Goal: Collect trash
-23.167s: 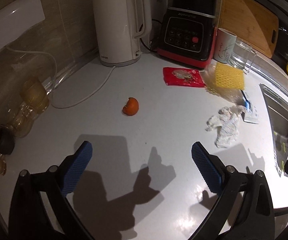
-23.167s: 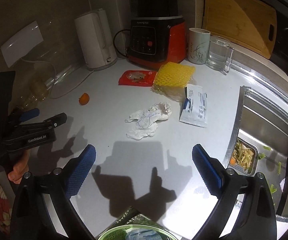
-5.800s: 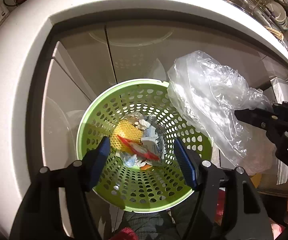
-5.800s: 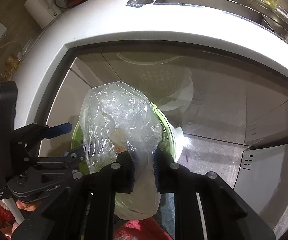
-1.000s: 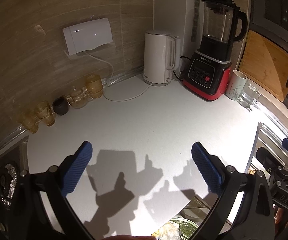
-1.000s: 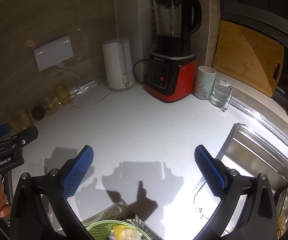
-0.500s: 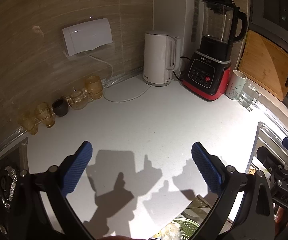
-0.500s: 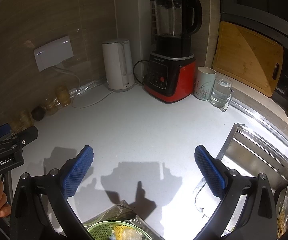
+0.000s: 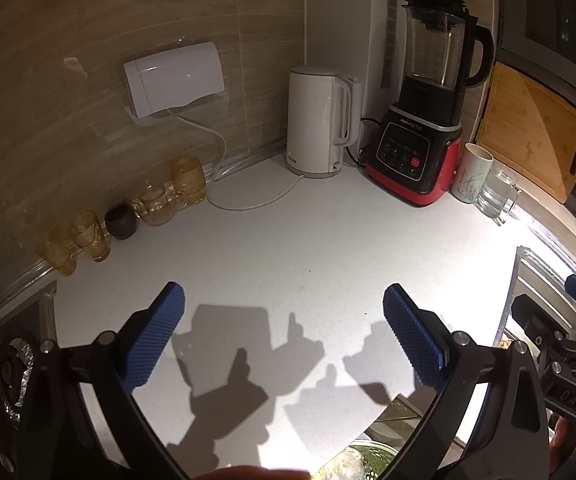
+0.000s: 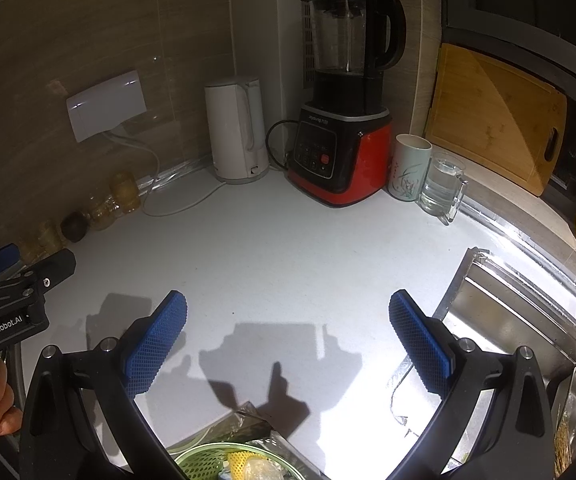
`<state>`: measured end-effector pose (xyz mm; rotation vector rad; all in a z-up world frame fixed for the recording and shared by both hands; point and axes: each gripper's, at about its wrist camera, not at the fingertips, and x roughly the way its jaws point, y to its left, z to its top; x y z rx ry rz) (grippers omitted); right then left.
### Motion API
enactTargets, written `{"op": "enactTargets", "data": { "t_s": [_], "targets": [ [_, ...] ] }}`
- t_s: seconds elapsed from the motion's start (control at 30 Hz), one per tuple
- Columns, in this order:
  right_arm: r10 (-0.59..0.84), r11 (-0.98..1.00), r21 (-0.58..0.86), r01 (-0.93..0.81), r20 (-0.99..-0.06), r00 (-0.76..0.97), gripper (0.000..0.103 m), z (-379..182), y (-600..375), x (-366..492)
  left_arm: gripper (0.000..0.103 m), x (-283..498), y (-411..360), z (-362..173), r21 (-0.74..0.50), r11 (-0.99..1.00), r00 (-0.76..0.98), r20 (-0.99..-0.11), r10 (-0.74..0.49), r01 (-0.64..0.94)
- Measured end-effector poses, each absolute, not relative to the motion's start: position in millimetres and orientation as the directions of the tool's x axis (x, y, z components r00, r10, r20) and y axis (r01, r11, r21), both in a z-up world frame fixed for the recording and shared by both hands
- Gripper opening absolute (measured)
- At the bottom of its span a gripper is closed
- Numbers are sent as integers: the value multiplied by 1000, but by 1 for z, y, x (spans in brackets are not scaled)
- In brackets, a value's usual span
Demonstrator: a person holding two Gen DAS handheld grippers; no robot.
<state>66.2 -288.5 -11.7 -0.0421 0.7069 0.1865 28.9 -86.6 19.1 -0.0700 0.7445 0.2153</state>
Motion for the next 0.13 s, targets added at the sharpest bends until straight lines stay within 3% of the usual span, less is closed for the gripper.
{"op": "enactTargets", "data": {
  "t_s": [0.13],
  "targets": [
    [156,982,24,-185,-650,744,101,-12,-288,66,95,29,-84,19,9,974,713,-680,171,-225]
  ]
}}
